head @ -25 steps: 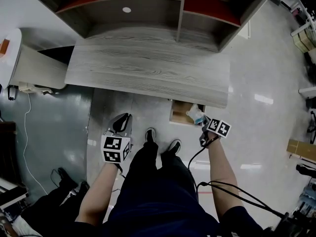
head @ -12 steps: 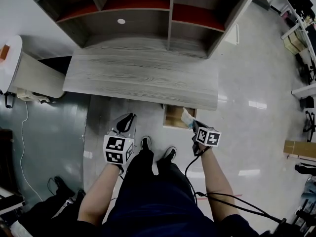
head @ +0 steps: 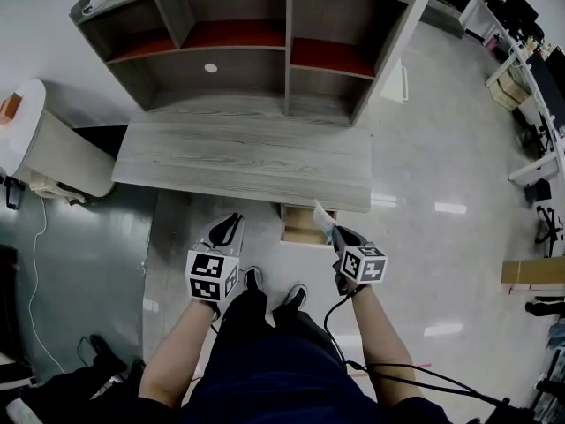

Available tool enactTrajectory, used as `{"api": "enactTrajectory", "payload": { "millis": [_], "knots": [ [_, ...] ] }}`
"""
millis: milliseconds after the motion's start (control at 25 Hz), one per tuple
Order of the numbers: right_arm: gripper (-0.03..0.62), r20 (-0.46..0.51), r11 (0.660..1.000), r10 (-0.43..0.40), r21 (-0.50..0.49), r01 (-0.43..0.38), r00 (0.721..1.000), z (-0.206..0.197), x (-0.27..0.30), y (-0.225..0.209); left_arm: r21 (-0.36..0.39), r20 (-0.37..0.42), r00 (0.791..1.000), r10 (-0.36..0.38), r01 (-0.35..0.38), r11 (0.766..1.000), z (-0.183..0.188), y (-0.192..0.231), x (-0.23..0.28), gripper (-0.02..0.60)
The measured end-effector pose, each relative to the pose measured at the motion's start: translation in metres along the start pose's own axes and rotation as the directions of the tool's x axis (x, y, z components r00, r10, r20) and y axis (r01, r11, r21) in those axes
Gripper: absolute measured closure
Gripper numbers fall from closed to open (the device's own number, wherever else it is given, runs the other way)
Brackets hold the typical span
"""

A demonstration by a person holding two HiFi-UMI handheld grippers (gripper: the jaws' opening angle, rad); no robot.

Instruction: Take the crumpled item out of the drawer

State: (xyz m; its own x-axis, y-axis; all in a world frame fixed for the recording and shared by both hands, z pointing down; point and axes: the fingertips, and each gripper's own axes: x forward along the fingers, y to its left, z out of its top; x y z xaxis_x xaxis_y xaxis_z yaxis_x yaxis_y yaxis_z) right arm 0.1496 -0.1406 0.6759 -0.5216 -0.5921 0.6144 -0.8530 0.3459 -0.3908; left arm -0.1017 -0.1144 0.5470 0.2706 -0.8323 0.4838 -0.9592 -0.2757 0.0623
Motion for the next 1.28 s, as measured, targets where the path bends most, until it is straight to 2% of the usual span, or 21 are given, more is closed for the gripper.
{"api": "enactTrajectory", "payload": {
  "millis": [240, 480, 720, 960, 1280],
  "knots": [
    [0.586, 0.126, 0.992, 0.06, -0.115, -0.046, 0.99, 0.061, -0.032, 0.035, 0.023, 0.058, 0.998, -0.004, 0.002, 1.0, 0.029, -0.014, -0.006, 0.546],
    [0.586, 0.242, 0.978, 0.116, -0.2, -0.068, 0.963, 0.119, -0.063, 0.064, 0.044, 0.131, 0.991, -0.008, 0.002, 0.999, 0.067, -0.024, -0.011, 0.546],
    [0.586, 0.296, 0.963, 0.135, -0.265, -0.055, 0.946, 0.153, -0.073, 0.078, 0.044, 0.182, 0.983, -0.012, 0.004, 0.999, 0.092, -0.028, -0.009, 0.546],
    [0.586, 0.297, 0.959, 0.076, -0.283, 0.012, 0.952, 0.172, -0.052, 0.067, 0.045, 0.179, 0.983, -0.035, 0.028, 0.999, 0.096, -0.02, 0.005, 0.546],
    [0.586, 0.26, 0.946, -0.069, -0.288, 0.146, 0.963, 0.175, -0.006, 0.04, 0.043, 0.126, 0.99, -0.066, 0.061, 0.997, 0.087, 0.018, 0.035, 0.546]
  ]
}}
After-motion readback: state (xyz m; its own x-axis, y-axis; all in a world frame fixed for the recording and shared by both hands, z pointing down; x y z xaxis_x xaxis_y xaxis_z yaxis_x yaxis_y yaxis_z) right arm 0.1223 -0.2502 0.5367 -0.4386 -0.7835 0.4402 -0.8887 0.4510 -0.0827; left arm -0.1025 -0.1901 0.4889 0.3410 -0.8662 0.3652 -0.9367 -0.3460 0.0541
